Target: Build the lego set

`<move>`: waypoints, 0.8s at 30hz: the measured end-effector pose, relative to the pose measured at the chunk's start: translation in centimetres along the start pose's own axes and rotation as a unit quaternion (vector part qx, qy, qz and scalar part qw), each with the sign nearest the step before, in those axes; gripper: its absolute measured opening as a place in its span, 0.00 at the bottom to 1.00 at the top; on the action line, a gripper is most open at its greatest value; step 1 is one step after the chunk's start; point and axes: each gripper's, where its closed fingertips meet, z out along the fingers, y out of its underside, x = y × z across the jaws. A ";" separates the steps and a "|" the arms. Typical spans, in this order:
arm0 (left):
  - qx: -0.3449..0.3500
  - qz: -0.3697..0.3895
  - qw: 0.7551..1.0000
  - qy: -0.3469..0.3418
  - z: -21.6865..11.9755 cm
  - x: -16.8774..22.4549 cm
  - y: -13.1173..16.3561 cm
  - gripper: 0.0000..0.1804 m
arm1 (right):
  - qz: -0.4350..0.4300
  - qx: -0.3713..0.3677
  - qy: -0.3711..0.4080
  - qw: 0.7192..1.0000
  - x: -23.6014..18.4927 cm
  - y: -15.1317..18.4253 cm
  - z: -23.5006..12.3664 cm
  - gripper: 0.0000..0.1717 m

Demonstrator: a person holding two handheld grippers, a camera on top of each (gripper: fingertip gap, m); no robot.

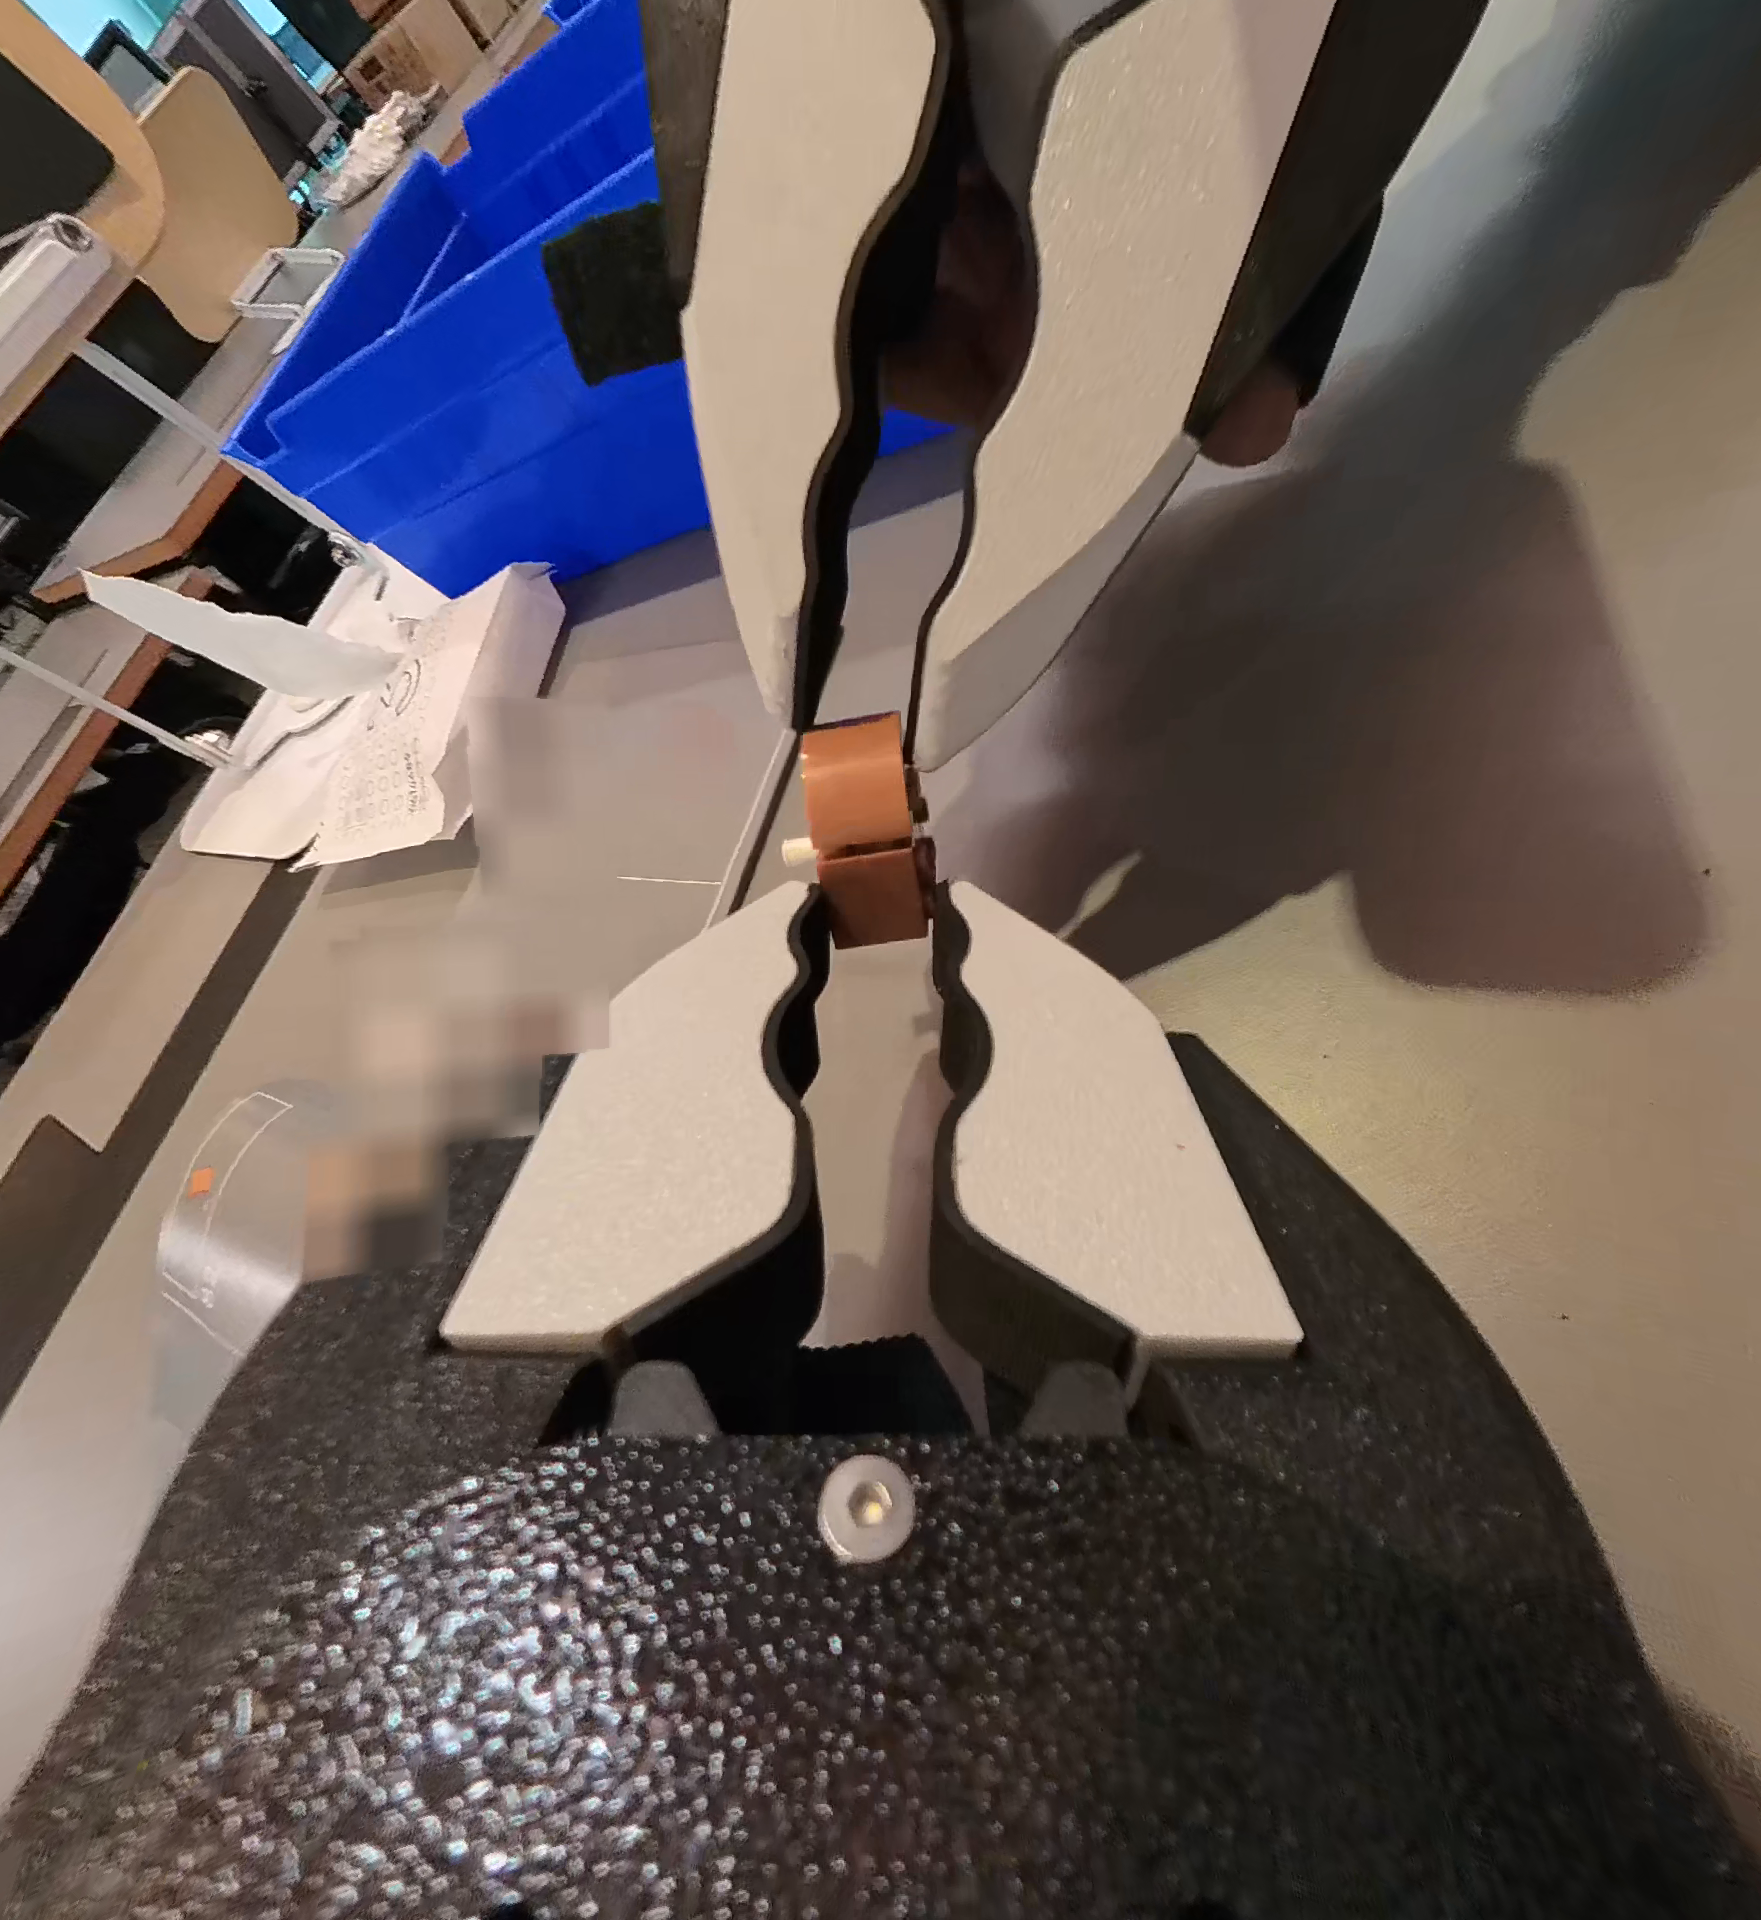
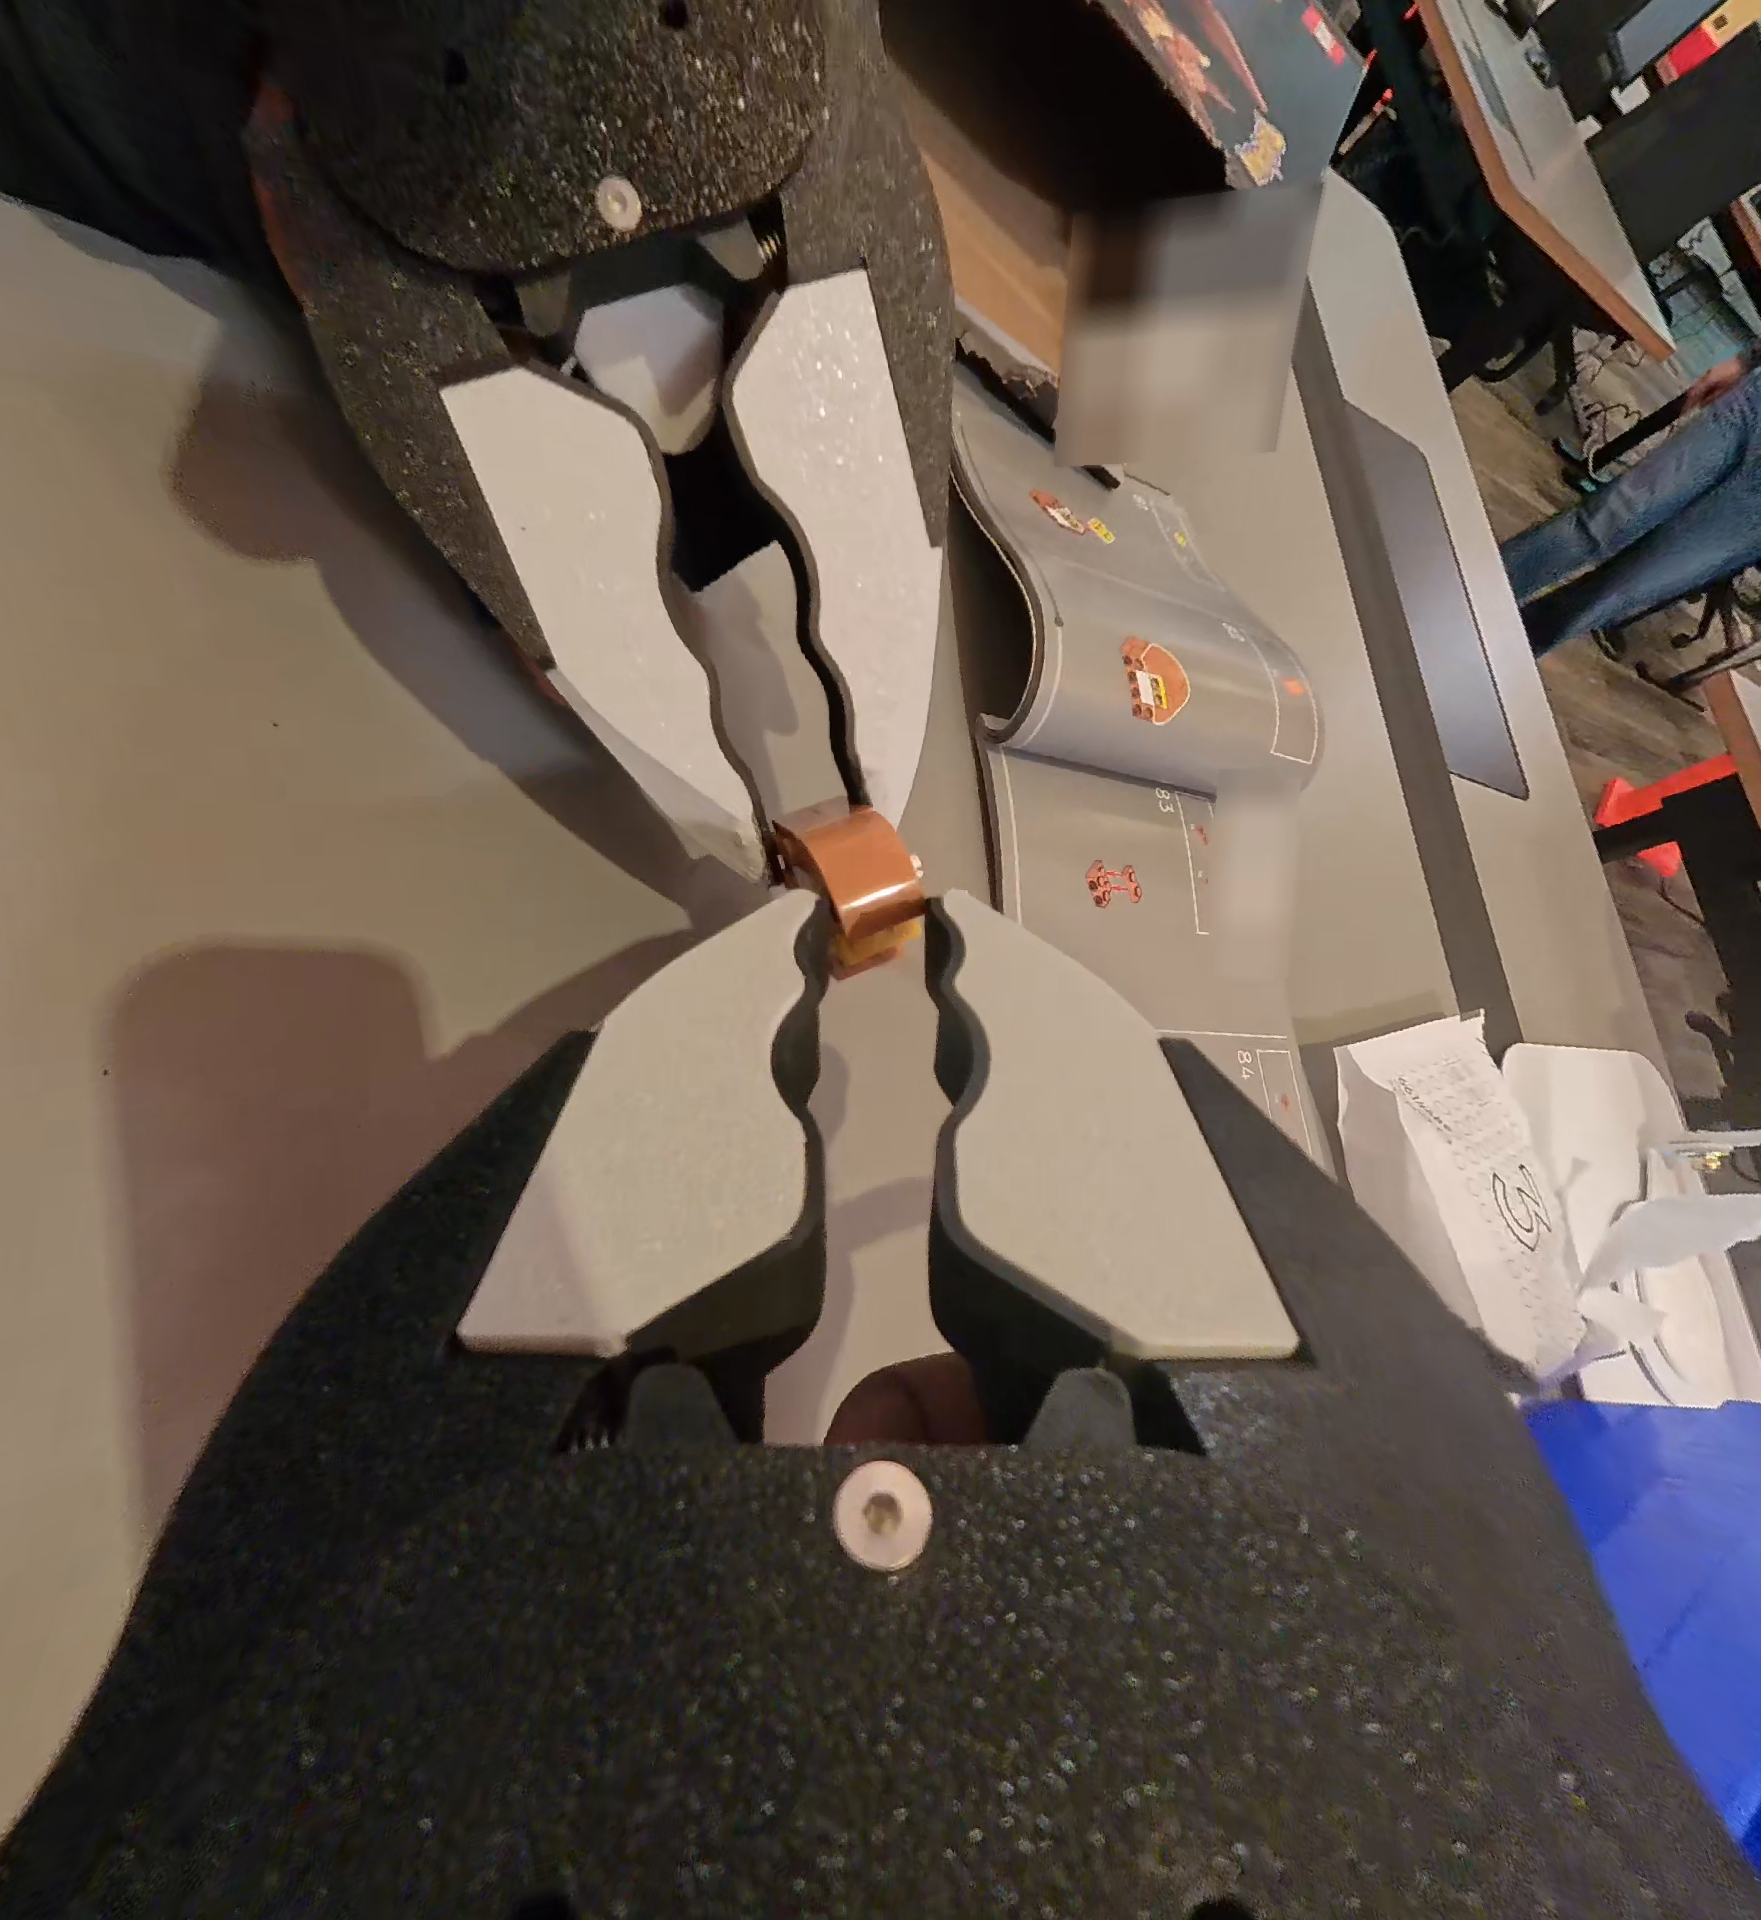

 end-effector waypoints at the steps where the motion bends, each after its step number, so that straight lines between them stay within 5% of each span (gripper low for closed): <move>1: -0.003 0.006 1.000 -0.005 0.0 0.0 0.0 0.10 | -0.003 -0.006 0.003 1.000 0.0 0.1 0.0 0.10; 24: -0.019 0.018 1.000 -0.005 0.1 0.3 0.4 0.10 | -0.011 -0.032 0.016 0.999 -0.4 0.7 0.4 0.10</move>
